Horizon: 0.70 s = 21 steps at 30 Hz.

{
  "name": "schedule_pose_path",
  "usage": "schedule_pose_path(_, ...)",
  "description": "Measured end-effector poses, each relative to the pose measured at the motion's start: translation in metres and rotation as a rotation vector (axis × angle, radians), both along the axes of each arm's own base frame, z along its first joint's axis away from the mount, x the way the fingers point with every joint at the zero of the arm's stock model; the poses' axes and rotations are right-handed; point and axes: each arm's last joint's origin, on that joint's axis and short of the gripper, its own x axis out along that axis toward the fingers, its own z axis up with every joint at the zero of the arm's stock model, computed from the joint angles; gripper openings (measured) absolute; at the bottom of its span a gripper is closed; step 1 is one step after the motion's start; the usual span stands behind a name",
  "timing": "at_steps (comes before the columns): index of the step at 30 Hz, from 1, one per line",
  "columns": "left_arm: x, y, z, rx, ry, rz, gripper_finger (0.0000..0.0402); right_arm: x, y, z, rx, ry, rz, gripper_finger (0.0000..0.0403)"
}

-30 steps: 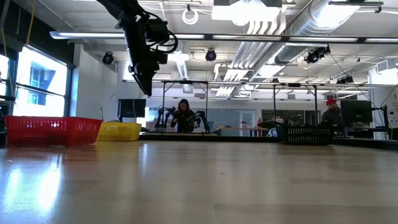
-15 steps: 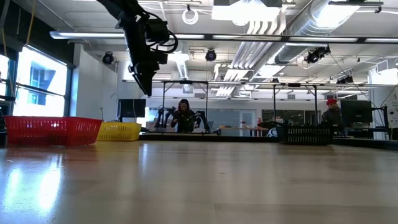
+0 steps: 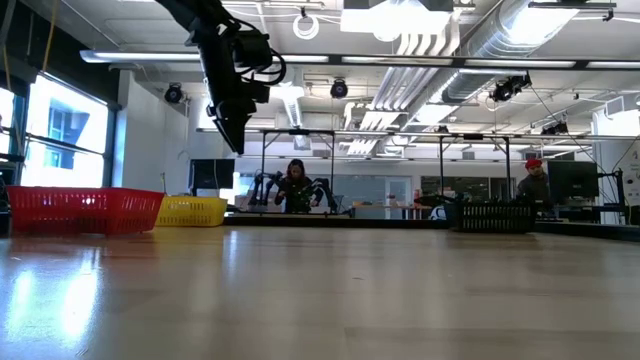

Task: Sort & place blocks by color
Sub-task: Put the blue block into the red bin

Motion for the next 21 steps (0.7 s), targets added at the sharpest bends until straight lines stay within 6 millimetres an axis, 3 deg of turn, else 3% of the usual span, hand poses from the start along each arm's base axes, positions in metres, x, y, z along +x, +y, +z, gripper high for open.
schedule_pose_path(10,0.007,-0.008,-0.001,-0.161,-0.151,-0.18,0.0214,0.011,-0.011,0.013,-0.152,-0.29,-0.005,0.0098)
schedule_pose_path(21,0.034,-0.039,0.002,-0.308,-0.319,-0.555,0.0214,0.048,-0.038,0.02,-0.291,-0.444,0.067,0.0102)
